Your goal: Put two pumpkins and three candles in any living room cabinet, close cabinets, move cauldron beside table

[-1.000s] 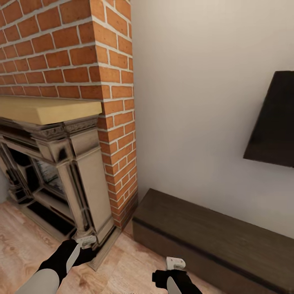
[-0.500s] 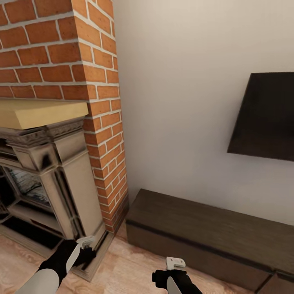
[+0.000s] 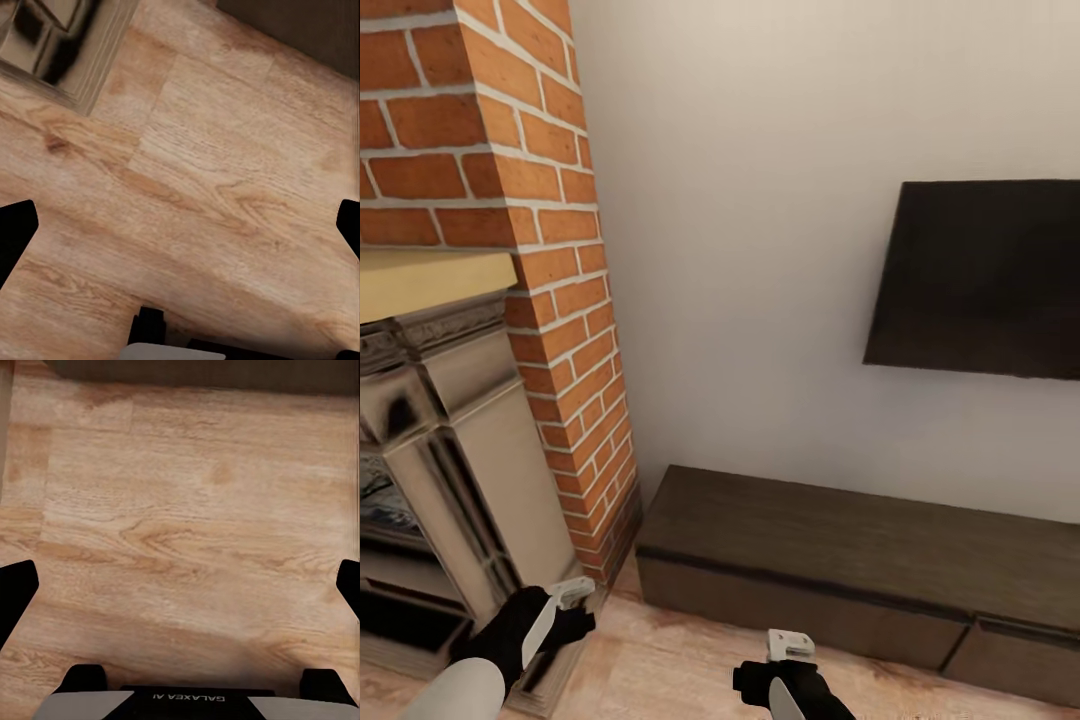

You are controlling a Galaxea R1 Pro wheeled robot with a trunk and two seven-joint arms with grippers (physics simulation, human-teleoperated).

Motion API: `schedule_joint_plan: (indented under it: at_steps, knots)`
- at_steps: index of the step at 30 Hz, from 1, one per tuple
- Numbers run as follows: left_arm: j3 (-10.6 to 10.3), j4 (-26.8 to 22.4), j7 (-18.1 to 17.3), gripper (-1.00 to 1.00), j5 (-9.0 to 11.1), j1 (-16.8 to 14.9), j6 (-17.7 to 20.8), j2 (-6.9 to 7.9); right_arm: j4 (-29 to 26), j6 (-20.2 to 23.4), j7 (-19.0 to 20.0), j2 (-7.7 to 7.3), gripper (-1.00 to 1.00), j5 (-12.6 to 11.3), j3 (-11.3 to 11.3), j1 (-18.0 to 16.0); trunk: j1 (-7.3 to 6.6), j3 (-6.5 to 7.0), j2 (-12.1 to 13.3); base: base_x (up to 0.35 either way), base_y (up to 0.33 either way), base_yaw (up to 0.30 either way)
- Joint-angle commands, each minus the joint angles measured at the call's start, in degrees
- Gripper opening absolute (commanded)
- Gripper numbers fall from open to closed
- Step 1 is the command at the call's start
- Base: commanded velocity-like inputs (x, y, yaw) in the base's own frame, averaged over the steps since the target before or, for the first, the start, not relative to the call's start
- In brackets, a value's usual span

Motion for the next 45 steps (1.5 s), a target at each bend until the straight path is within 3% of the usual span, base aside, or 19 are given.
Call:
schedule_joint_plan:
  at_steps: [1,18,45]
  knots:
    - [0.28,-0.12,0.06,1.00,-0.07,-0.01,0.32,-0.05,-0.06,0.09,-0.56,-0.03,1.00,-0.59,0.24,-0.06,0.00,-0.07,-0.04,0.000,0.001,-0.286]
    - [0.27,-0.12,0.11,1.00,-0.07,-0.01,0.32,-0.09,-0.06,0.09,-0.56,-0.03,1.00,-0.59,0.24,-0.06,0.00,-0.07,-0.04,-0.038,0.005,-0.278]
    - [0.32,-0.09,0.11,1.00,-0.07,-0.01,0.32,0.00,-0.06,0.09,-0.56,-0.03,1.00,-0.64,0.09,-0.06,0.00,-0.07,-0.04,-0.035,0.151,-0.011]
